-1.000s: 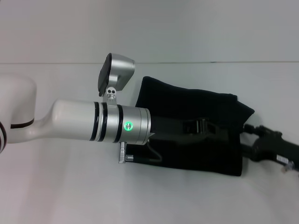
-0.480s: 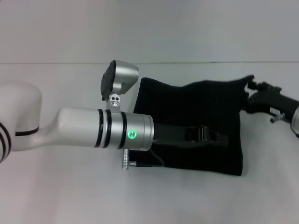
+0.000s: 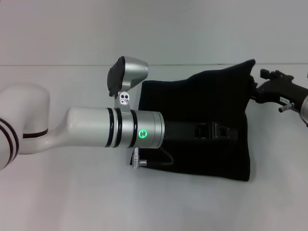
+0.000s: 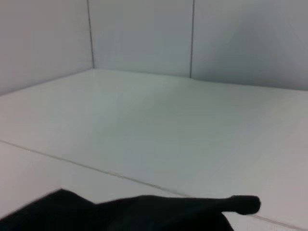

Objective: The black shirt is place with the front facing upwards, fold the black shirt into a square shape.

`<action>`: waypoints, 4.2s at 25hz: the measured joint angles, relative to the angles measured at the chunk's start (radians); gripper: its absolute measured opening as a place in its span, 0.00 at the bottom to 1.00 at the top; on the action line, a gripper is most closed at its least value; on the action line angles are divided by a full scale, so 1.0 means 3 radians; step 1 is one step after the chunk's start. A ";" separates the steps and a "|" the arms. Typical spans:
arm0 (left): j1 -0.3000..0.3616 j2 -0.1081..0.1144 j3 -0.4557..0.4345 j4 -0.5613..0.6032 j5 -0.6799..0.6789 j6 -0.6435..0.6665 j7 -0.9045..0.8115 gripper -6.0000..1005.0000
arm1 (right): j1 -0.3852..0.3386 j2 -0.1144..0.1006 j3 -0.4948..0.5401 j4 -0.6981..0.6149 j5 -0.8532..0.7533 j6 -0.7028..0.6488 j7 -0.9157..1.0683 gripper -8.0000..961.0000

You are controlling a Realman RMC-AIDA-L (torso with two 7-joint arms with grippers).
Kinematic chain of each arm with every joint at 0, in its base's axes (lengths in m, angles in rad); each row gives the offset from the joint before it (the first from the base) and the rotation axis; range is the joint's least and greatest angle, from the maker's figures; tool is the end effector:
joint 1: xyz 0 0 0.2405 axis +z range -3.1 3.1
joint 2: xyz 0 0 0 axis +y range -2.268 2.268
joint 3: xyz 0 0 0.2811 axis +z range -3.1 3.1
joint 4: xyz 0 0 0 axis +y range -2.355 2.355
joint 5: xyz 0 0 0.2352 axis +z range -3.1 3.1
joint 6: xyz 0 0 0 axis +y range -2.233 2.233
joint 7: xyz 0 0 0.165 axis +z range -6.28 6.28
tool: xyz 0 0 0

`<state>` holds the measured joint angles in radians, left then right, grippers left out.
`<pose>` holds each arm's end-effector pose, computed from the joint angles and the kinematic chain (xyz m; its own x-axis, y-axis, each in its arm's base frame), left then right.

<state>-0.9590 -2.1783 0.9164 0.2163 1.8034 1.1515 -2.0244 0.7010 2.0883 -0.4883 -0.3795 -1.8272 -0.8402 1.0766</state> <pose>-0.1502 0.4123 -0.1729 0.3749 0.8555 0.3571 0.8305 -0.4811 0.2808 0.3217 0.4696 -0.0355 0.7848 -0.3089 -0.5372 -0.6148 -0.4969 -0.6125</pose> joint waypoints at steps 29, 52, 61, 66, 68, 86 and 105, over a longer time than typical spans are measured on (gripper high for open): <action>0.0329 0.0145 0.0127 0.0327 -0.0523 0.0744 -0.0281 0.42 | -0.0825 -0.0134 0.0203 0.0041 0.0833 -0.1273 0.0027 0.95; 0.0839 0.0495 0.0024 0.0394 -0.0503 0.0264 -0.0779 0.96 | -0.0622 -0.0033 0.0046 0.0255 -0.0238 -0.0854 0.0411 0.95; 0.0792 0.0490 0.0061 0.0393 -0.0369 -0.0315 -0.1246 0.96 | -0.0862 -0.0152 0.0067 -0.0143 -0.0423 -0.2065 0.0307 0.95; 0.0711 0.0391 0.0093 0.0331 -0.0217 -0.0706 -0.1238 0.96 | -0.0977 -0.0118 0.0063 -0.0177 -0.0763 -0.2197 0.0042 0.95; 0.0670 0.0359 0.0096 0.0315 -0.0159 -0.0841 -0.1232 0.96 | -0.0999 -0.0081 0.0063 -0.0172 -0.0812 -0.2115 -0.0031 0.95; 0.0524 0.0215 0.0237 0.0336 -0.0065 -0.1086 -0.1069 0.96 | -0.0993 -0.0032 0.0063 -0.0162 -0.0868 -0.2054 -0.0047 0.95; 0.0442 0.0214 0.0509 0.0312 -0.0061 -0.1299 -0.1092 0.33 | -0.0996 -0.0040 0.0082 -0.0168 -0.0869 -0.2193 -0.0045 0.95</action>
<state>-0.8263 -2.1140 1.0691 0.3098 1.7849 0.7617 -2.3519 0.4022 2.0763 -0.4639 -0.4300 -2.0877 -1.4981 1.0631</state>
